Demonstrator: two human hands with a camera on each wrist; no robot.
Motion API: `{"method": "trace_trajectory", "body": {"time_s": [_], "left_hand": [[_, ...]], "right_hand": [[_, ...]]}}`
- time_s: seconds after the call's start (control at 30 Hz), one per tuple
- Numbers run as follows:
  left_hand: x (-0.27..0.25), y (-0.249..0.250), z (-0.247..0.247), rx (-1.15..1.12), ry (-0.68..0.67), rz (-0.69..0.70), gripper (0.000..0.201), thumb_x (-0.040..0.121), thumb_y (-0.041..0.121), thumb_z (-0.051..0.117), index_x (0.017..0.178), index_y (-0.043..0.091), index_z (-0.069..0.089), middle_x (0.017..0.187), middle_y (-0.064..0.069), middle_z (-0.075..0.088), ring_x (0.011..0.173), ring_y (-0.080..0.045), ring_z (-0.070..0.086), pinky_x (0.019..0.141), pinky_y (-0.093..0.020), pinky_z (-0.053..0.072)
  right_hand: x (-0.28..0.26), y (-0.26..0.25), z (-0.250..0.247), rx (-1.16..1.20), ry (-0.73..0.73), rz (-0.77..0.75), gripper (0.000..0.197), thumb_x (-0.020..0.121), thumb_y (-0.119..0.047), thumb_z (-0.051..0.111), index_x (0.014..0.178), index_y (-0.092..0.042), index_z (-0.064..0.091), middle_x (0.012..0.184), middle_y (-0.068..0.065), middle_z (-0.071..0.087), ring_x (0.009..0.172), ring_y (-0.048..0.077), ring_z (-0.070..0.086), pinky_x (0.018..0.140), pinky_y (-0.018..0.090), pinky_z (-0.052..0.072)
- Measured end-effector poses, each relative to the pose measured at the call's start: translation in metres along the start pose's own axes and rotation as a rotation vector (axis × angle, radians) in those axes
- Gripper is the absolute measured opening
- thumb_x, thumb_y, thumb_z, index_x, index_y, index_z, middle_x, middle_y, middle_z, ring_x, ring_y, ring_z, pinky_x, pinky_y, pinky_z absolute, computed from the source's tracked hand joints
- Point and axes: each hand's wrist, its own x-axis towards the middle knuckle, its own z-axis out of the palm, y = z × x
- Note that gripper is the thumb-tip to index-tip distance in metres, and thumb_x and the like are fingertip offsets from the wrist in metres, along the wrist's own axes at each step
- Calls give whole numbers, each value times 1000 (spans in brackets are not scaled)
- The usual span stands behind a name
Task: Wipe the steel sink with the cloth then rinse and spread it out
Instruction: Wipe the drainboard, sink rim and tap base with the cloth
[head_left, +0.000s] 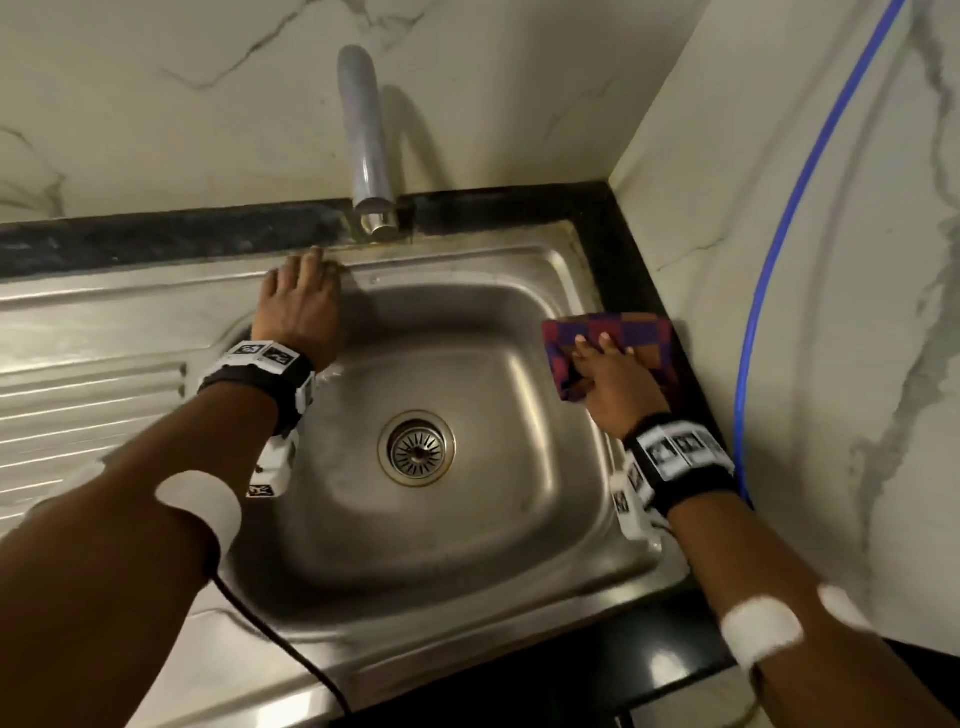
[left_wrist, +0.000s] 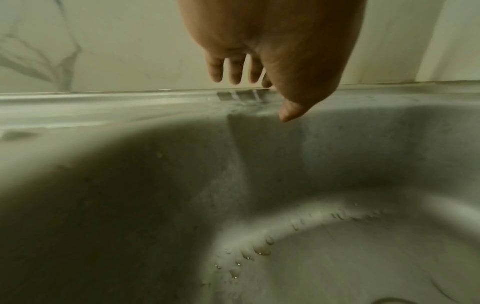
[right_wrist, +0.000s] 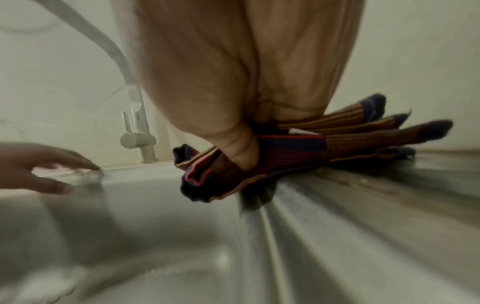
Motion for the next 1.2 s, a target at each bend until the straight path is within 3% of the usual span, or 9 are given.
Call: {"method": "trace_trajectory", "body": {"time_s": [0.17,0.23,0.33,0.47,0.7,0.87,0.97,1.07,1.2], "left_hand": [[7,-10,-10,-89,-42,-1,53,87,14,56,137,10,42,138,-16,42,125,-41,39,96,-54,43],[9,-11,-10,-54,-50,18,52,86,15,57,136,10,44,137,-16,45,124,-42,41,101,-56,38],[12,-20,-11,-1,-61,55,59,83,16,62,138,13,44,140,-16,46,126,-43,41,113,-57,16],[12,-29,-17,-62,-91,84,60,81,14,67,138,17,47,142,-12,44,127,-40,40,106,-51,35],[6,-32,-27,-51,-105,101,67,83,33,67,143,19,39,142,-9,42,126,-36,41,99,-49,41],[5,-31,-27,-63,-118,89,71,81,33,67,143,19,37,142,-9,41,126,-35,40,99,-48,41],[5,-30,-27,-76,-123,83,73,78,31,68,143,18,38,142,-9,41,127,-36,39,99,-47,41],[5,-31,-26,-81,-121,81,73,76,30,68,142,18,39,140,-9,42,126,-36,40,100,-47,41],[6,-31,-22,-101,-103,78,71,74,30,66,139,15,43,135,-11,47,121,-38,43,100,-49,41]], "right_hand": [[-11,1,6,16,4,20,59,92,-9,44,149,-19,29,160,-4,18,148,26,11,119,44,8],[9,-2,-9,17,-7,0,57,93,-11,45,148,-18,31,160,0,18,147,28,14,118,45,11],[52,-12,-40,-10,1,26,56,96,-16,44,149,-16,26,159,7,18,146,29,16,117,45,14],[103,-22,-76,-62,-12,77,58,98,-17,38,152,-15,16,155,21,22,138,38,33,110,47,27],[88,-5,-49,-78,5,-51,55,97,-18,41,149,-22,25,160,0,17,147,27,17,116,47,16],[58,14,-20,318,146,7,48,95,-5,44,141,-16,44,152,4,37,142,27,30,119,44,19],[70,5,-35,379,288,179,51,94,-5,42,144,-14,39,147,14,43,135,33,41,116,39,27],[96,-15,-56,251,254,300,53,93,-4,38,145,-12,34,151,18,34,135,39,38,112,47,31],[125,-44,-61,165,211,242,59,93,-7,41,149,-12,25,159,10,18,144,38,19,117,52,18]]}}
